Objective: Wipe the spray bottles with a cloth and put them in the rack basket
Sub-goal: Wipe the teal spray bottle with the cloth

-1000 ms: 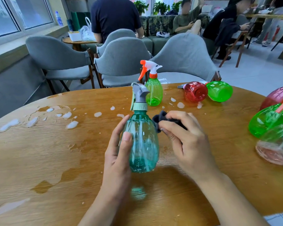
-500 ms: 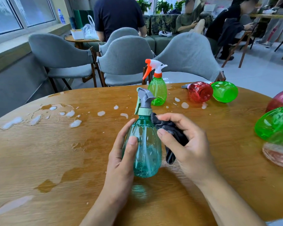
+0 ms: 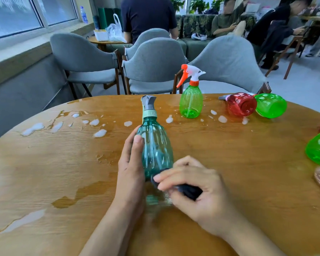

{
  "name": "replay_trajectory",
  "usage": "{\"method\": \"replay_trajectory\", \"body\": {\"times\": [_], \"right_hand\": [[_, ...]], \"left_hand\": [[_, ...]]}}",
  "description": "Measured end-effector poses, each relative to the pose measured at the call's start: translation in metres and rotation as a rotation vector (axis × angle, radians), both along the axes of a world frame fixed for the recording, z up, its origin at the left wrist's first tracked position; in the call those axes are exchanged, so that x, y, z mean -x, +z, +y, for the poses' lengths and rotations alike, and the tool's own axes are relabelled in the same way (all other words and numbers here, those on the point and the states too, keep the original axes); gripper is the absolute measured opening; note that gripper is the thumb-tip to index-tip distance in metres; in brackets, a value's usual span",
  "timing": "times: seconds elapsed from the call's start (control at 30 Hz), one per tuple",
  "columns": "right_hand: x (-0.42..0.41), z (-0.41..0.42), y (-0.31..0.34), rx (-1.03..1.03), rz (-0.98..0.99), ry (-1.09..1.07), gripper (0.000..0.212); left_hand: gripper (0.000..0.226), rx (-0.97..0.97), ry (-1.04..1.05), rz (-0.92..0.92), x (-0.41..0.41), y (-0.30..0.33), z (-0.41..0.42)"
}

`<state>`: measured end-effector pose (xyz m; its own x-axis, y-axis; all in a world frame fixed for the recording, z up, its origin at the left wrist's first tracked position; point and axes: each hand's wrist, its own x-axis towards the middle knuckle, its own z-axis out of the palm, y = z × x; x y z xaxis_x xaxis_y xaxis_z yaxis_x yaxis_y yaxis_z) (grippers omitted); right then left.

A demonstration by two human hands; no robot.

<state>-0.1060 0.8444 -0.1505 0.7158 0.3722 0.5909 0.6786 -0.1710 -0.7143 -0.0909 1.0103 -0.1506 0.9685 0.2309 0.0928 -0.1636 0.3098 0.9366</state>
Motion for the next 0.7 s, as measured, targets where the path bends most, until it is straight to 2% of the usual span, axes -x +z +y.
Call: {"method": "replay_trajectory", "body": {"times": [0.07, 0.13, 0.2, 0.37, 0.5, 0.63, 0.7], "right_hand": [[-0.005, -0.007, 0.011, -0.210, 0.079, -0.092, 0.024], [-0.013, -0.013, 0.021, -0.288, 0.114, -0.181, 0.026], [-0.020, -0.012, 0.023, -0.221, 0.108, -0.222, 0.030], [-0.019, -0.005, 0.009, 0.007, -0.120, -0.210, 0.022], [-0.008, -0.007, 0.003, 0.043, -0.114, -0.122, 0.018], [-0.001, -0.012, 0.004, 0.066, -0.056, -0.037, 0.021], [0.004, -0.014, 0.006, -0.014, 0.004, -0.024, 0.023]], "left_hand": [[0.048, -0.029, -0.047, -0.005, 0.000, -0.003, -0.002], [0.054, -0.065, -0.109, -0.020, 0.003, -0.006, -0.007], [0.058, -0.083, -0.148, -0.039, 0.006, -0.009, -0.013], [0.055, 0.025, -0.142, 0.013, 0.005, -0.011, -0.013], [0.065, 0.018, -0.136, 0.015, 0.005, -0.010, -0.009], [0.099, 0.003, -0.164, 0.026, 0.004, -0.011, -0.004], [0.093, 0.033, -0.189, 0.014, 0.004, -0.009, -0.003]]}}
